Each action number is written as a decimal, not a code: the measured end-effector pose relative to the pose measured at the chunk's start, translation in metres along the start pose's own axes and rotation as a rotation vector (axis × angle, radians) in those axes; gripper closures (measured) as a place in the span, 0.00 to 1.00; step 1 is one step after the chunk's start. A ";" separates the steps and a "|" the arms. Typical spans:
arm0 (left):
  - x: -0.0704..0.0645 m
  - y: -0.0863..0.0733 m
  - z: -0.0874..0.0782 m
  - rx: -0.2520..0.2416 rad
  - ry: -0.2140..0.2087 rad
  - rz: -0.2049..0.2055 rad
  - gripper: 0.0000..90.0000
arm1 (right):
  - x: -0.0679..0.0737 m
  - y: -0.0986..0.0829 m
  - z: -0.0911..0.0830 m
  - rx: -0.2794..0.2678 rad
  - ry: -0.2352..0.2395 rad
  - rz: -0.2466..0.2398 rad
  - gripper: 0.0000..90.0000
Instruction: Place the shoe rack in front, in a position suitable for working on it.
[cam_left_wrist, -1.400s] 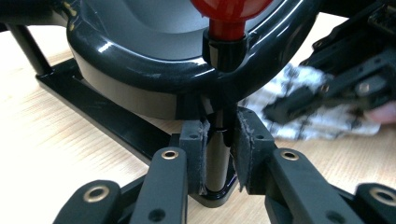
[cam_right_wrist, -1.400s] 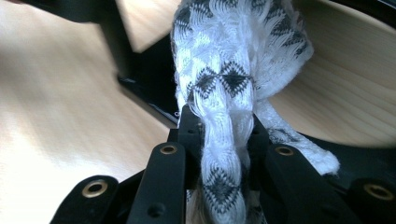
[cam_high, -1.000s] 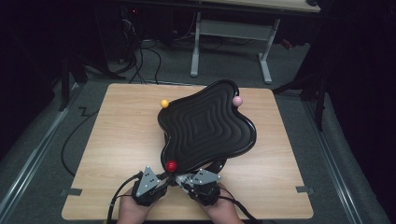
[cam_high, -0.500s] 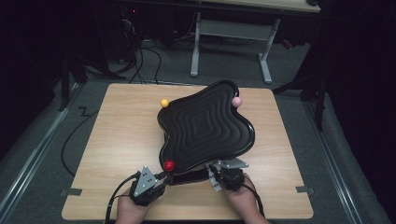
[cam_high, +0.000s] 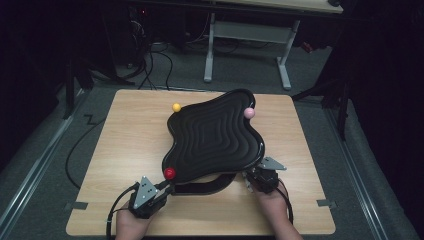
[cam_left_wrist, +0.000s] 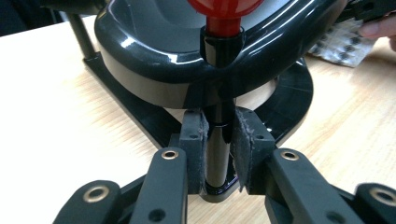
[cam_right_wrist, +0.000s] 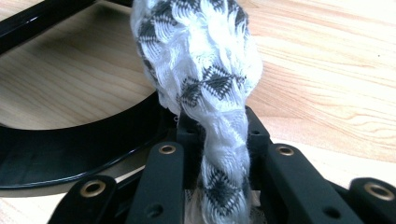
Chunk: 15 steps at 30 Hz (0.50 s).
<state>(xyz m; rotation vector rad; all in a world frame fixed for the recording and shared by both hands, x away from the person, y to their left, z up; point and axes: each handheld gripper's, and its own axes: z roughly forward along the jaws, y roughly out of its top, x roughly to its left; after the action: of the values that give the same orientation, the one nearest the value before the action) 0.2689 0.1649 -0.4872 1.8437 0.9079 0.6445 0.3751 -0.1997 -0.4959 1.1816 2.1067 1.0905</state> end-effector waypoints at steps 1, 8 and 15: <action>0.000 0.000 0.000 0.000 0.002 -0.001 0.83 | 0.001 0.001 0.001 0.001 0.001 -0.003 0.84; 0.001 -0.001 -0.001 -0.002 0.002 -0.004 0.83 | 0.017 0.000 0.007 0.027 0.058 -0.060 0.85; 0.001 0.000 0.002 -0.003 -0.012 -0.016 0.83 | 0.039 -0.001 0.004 0.035 0.122 -0.086 0.85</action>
<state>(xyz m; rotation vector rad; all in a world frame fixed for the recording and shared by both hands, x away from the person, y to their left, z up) 0.2708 0.1644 -0.4876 1.8344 0.9125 0.6247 0.3575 -0.1645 -0.4997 1.0533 2.2559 1.1166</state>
